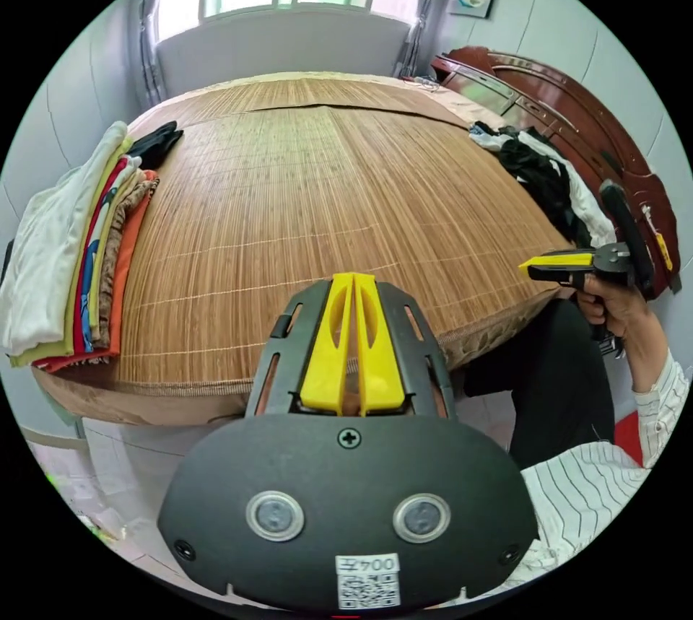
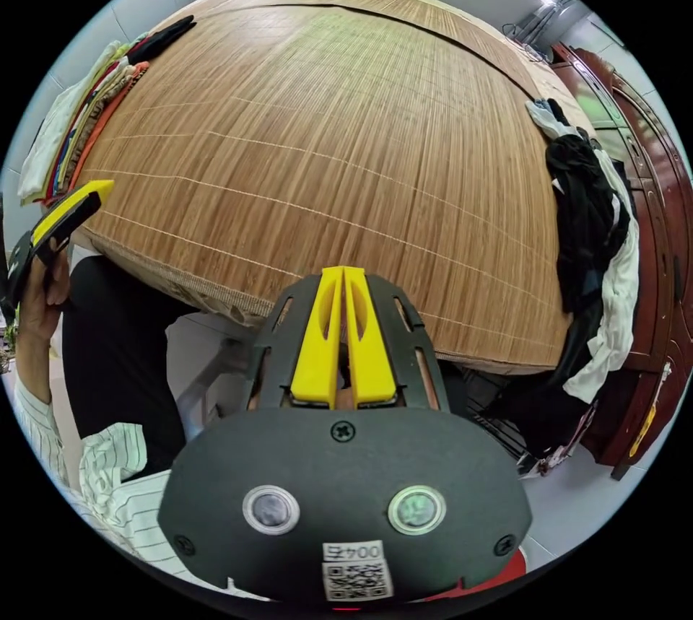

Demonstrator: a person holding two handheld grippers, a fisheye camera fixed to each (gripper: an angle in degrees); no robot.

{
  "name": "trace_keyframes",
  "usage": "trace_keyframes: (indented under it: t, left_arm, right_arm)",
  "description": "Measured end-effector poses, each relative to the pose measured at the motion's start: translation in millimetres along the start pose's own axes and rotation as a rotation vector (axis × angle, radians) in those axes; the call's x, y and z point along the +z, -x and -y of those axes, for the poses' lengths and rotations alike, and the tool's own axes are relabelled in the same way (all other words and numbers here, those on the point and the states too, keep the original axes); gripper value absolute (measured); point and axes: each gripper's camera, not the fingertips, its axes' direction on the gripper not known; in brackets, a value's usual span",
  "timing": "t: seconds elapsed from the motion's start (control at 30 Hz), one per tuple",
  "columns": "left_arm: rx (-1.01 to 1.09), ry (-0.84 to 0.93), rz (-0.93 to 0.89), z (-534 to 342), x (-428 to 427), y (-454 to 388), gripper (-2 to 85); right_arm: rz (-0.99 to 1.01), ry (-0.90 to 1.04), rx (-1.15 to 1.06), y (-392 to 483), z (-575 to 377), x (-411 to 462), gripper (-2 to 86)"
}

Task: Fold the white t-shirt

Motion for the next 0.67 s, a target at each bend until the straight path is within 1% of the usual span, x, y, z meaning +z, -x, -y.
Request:
trace_keyframes:
  t: [0.07, 0.2, 0.23, 0.4, 0.47, 0.5, 0.53, 0.57, 0.6, 0.67]
  left_arm:
    - [0.018, 0.043, 0.031, 3.3, 20.3, -18.7, 0.6]
    - [0.073, 0.137, 0.088, -6.9, 57.5, -52.8, 0.6]
    - [0.079, 0.136, 0.105, -13.3, 63.3, -61.3, 0.6]
    - [0.093, 0.103, 0.162, -29.6, 67.0, -78.7, 0.4]
    - [0.100, 0.099, 0.174, -35.8, 67.7, -78.9, 0.4]
    - [0.100, 0.103, 0.172, -38.5, 67.6, -75.9, 0.3]
    - [0.087, 0.110, 0.162, -40.3, 67.0, -70.0, 0.3]
    - [0.076, 0.116, 0.155, -41.0, 66.6, -66.1, 0.3]
    - [0.050, 0.127, 0.140, -42.2, 65.7, -57.5, 0.3]
    - [0.024, 0.139, 0.127, -46.0, 64.4, -46.1, 0.3]
  right_arm:
    - [-0.009, 0.022, -0.029, 3.0, -10.3, 13.4, -0.5]
    - [-0.041, -0.055, -0.068, 7.9, -29.5, 15.8, -0.1]
    - [-0.031, -0.073, -0.068, 5.7, -34.9, 15.7, 0.2]
    - [0.075, -0.102, -0.073, -16.4, -51.2, 18.2, 2.3]
    - [0.194, -0.124, -0.054, -43.7, -62.4, 14.1, 8.3]
    - [0.197, -0.141, -0.025, -55.3, -67.7, 11.3, 8.9]
    - [0.141, -0.224, 0.069, -85.0, -84.7, 1.2, 9.6]
    - [0.043, -0.327, 0.184, -122.4, -108.0, -10.4, 9.9]
    - [-0.005, -0.373, 0.243, -143.7, -120.6, -15.5, 10.0]
    - [-0.196, -0.479, 0.509, -241.6, -171.0, -26.3, 10.4]
